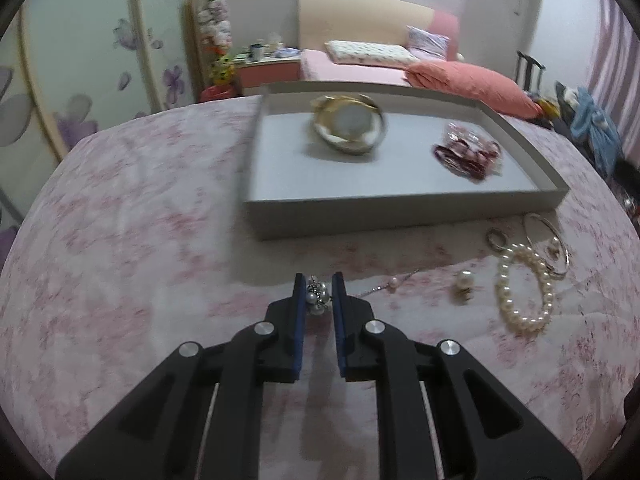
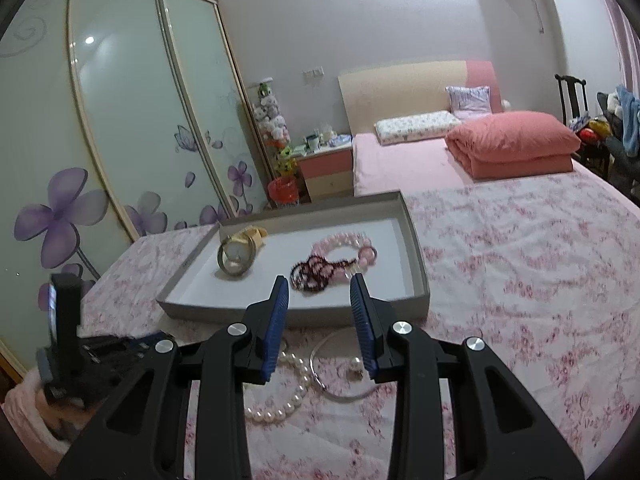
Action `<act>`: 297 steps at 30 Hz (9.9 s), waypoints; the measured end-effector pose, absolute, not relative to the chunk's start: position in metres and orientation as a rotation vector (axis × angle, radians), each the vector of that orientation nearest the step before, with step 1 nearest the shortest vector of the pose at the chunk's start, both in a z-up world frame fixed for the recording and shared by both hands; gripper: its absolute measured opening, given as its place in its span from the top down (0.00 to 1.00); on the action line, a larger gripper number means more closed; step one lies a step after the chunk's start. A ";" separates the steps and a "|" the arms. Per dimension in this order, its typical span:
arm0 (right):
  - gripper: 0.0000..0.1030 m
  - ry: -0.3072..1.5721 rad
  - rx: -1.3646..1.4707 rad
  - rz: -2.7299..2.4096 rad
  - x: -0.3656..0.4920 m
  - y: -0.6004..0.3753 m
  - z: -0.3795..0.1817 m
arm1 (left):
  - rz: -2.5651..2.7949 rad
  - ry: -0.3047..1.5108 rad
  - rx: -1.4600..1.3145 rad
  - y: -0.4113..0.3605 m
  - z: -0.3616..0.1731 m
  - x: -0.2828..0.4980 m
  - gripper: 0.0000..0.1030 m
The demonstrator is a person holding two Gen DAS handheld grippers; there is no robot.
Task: Organize jewelry
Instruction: 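Grasp a small silver earring with the left tool while the right tool withdraws from the tray, then grasp the large silver bangle with the right tool while the left tool holds the earring, then carry the earring and silver bangle into the grey tray and open both tools, then grasp a pearl earring with the left tool while the right tool grasps another pearl earring, then carry both pearl earrings into the grey tray and open both tools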
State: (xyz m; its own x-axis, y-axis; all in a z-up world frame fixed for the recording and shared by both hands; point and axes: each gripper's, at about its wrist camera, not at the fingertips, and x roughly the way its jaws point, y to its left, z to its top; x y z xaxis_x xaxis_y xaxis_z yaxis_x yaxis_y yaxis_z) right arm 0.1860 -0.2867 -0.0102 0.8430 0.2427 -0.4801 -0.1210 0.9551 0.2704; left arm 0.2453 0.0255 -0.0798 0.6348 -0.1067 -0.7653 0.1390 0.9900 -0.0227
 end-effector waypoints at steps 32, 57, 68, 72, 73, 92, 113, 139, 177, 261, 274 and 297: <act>0.30 0.906 -0.044 0.157 0.228 -0.253 -0.077 | -0.147 0.813 -0.023 0.041 -0.068 0.233 0.87; 0.32 0.580 0.100 0.211 0.185 -0.261 -0.023 | -0.246 0.644 -0.067 0.027 -0.020 0.203 0.87; 0.32 0.368 0.104 0.202 0.155 -0.251 0.009 | -0.202 0.517 -0.040 0.019 0.005 0.180 0.87; 0.32 0.307 0.098 0.182 0.149 -0.248 0.016 | -0.156 0.450 -0.009 0.013 0.012 0.171 0.87; 0.32 0.290 0.094 0.174 0.147 -0.247 0.018 | -0.139 0.428 0.002 0.010 0.014 0.169 0.87; 0.32 0.094 0.010 0.035 0.140 -0.229 0.032 | -0.041 0.367 0.026 -0.005 0.015 0.182 0.87; 0.32 0.114 0.065 0.018 0.208 -0.242 0.030 | -0.110 0.413 -0.032 -0.026 0.024 0.271 0.87; 0.29 0.572 0.165 0.103 0.302 -0.242 -0.027 | -0.118 0.636 -0.117 -0.019 -0.039 0.354 0.66; 0.29 0.530 0.172 0.142 0.194 -0.281 -0.023 | -0.305 0.893 0.092 -0.071 -0.089 0.244 0.76; 0.86 0.134 0.015 0.162 0.134 -0.218 0.031 | -0.061 0.303 0.108 -0.017 0.013 0.163 0.86; 0.86 0.127 0.027 0.156 0.139 -0.223 0.030 | -0.062 0.309 0.103 -0.021 0.008 0.171 0.86; 0.87 0.136 0.047 0.130 0.146 -0.223 0.026 | -0.059 0.329 0.100 -0.021 -0.002 0.180 0.86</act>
